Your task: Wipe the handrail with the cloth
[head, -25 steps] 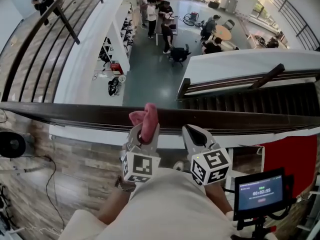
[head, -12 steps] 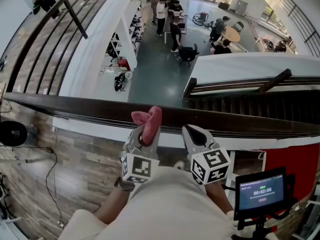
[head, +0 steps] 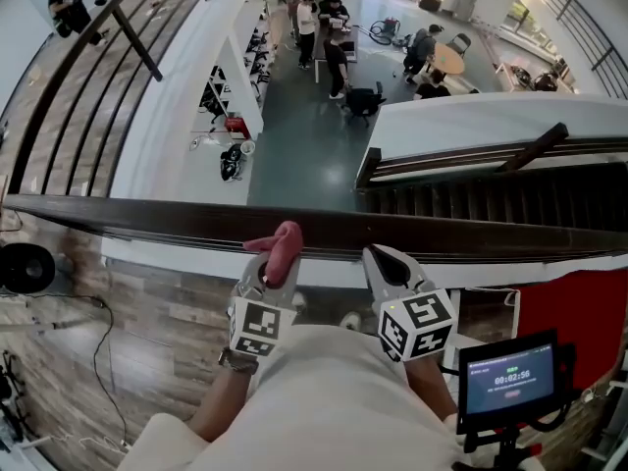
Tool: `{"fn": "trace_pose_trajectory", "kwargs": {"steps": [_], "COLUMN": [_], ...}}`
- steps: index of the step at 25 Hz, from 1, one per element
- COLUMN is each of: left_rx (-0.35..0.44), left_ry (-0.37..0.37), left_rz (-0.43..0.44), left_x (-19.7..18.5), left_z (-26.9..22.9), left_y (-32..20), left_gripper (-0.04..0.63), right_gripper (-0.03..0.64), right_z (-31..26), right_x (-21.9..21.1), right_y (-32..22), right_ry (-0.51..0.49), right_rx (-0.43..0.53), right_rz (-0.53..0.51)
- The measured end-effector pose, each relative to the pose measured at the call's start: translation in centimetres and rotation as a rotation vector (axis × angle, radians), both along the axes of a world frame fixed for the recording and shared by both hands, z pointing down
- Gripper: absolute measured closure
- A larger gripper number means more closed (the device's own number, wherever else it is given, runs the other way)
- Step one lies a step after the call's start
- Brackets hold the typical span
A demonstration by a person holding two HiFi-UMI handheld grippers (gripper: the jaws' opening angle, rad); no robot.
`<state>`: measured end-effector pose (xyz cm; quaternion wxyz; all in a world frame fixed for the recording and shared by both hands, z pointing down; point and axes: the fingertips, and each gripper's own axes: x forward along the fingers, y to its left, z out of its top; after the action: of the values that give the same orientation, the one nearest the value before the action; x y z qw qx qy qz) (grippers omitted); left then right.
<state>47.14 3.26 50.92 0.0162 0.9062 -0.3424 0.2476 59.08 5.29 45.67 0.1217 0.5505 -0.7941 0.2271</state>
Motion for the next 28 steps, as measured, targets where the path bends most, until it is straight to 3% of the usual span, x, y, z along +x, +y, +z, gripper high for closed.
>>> {"fn": "trace_pose_trajectory", "kwargs": {"steps": [12,19,28], "left_rx": [-0.046,-0.066,-0.072], "left_ry": [0.0,0.003,0.013], "left_rz": [-0.019,0.081,0.179], "left_x": [0.4,5.2,9.2], "left_z": [-0.6,-1.6,-2.5], "left_y": [0.2,1.8,3.0], "left_gripper": [0.561,0.561,0.561], "right_gripper": [0.614,0.614,0.614], "right_z": [0.0,-0.6,-1.2], "right_x": [0.6,1.5,4.4], "right_y": [0.1,0.7,2.1], "right_ry": [-0.024,-0.025,-0.031], "right_rx": [0.017,0.023,0.028], "right_rz": [-0.03,-0.056,0.01]}}
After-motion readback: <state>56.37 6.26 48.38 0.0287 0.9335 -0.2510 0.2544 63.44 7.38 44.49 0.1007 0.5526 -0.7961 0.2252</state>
